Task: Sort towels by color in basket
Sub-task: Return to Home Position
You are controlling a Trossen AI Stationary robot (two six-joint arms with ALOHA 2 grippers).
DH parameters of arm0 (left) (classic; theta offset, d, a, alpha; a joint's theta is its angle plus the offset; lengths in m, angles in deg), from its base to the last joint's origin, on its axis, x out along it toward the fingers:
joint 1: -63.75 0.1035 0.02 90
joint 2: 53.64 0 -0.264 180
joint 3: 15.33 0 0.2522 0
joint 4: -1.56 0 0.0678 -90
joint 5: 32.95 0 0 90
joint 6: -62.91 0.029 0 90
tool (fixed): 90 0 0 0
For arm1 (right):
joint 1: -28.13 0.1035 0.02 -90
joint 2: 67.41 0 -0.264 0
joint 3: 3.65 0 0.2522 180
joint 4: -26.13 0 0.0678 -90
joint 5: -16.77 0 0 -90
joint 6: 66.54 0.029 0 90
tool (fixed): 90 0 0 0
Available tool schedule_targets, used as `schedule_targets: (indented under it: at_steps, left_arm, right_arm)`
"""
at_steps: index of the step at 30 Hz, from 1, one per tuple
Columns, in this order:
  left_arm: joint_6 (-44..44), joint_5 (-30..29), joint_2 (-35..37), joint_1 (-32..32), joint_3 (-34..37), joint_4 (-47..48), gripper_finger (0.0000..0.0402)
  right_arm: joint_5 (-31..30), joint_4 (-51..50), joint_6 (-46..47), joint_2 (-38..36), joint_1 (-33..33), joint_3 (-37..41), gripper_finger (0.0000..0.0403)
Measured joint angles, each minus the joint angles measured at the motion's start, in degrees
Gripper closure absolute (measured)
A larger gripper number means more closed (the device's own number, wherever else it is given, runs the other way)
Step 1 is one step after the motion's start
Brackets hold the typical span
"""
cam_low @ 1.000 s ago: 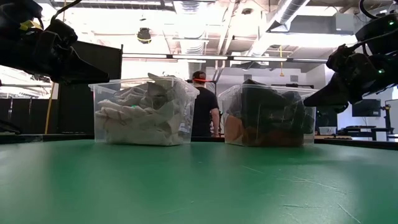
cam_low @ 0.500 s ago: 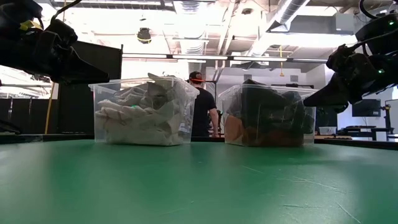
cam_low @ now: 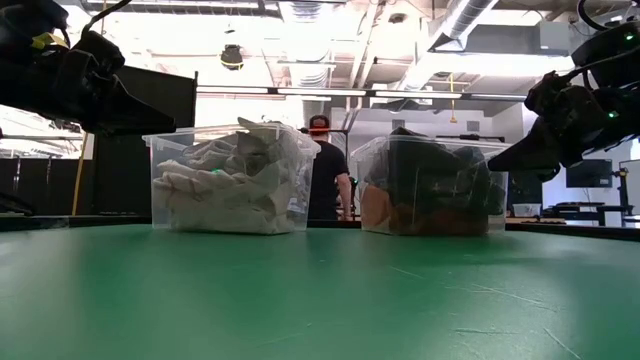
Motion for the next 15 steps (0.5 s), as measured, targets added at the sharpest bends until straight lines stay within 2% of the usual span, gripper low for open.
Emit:
schedule_targets:
  at_steps: [15]
  left_arm:
    - [-0.02,-0.01,0.0,-0.02,0.0,-0.02,0.0306]
  right_arm:
    - [0.31,-0.02,0.0,0.02,0.02,0.0,0.0371]
